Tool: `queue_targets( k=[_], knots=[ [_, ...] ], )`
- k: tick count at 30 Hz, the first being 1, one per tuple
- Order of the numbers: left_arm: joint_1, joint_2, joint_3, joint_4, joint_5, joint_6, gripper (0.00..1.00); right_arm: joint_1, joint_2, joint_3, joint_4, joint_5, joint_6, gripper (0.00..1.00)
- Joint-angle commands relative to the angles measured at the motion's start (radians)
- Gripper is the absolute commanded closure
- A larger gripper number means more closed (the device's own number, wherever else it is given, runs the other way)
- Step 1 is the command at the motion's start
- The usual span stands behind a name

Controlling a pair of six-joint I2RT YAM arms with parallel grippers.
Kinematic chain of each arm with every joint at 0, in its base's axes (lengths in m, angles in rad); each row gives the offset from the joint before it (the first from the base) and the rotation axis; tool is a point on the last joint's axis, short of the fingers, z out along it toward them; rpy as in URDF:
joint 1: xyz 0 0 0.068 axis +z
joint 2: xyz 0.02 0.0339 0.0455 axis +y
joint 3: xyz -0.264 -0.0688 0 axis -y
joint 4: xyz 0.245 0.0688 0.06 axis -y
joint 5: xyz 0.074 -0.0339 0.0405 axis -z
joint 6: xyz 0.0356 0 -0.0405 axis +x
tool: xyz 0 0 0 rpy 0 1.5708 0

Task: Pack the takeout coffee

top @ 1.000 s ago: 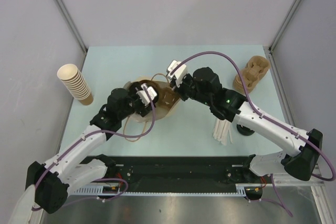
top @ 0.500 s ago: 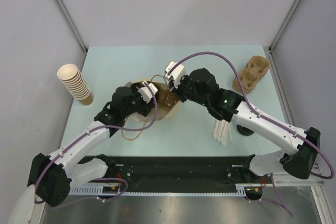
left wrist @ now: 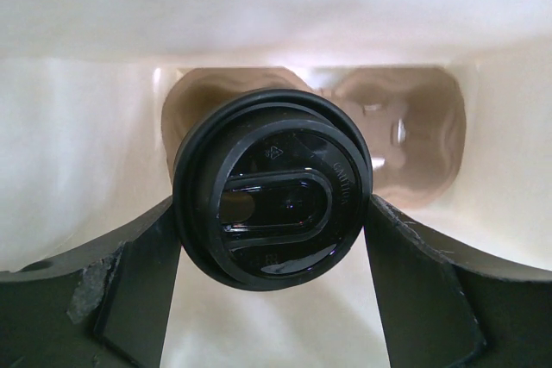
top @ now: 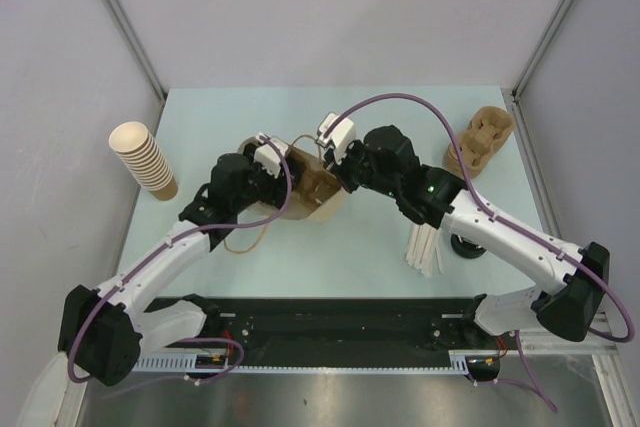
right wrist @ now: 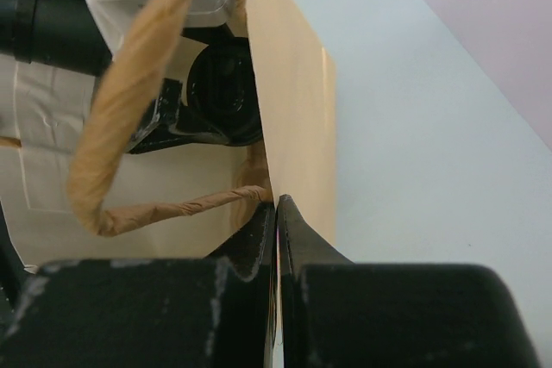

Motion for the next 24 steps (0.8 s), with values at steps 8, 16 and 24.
queue_targets(
  k=[8, 16, 24],
  knots=[
    [0.017, 0.051, 0.059, 0.080, -0.115, -0.182, 1.00, -0.032, -0.005, 0.043, 0.019, -0.075, 0.041, 1.00],
    [0.018, 0.105, 0.087, 0.065, -0.163, -0.307, 1.00, -0.051, -0.014, 0.028, 0.014, -0.119, 0.049, 1.00],
    [-0.040, 0.024, -0.016, 0.189, -0.108, -0.130, 1.00, -0.057, -0.057, -0.051, 0.159, -0.035, -0.034, 1.00]
  ],
)
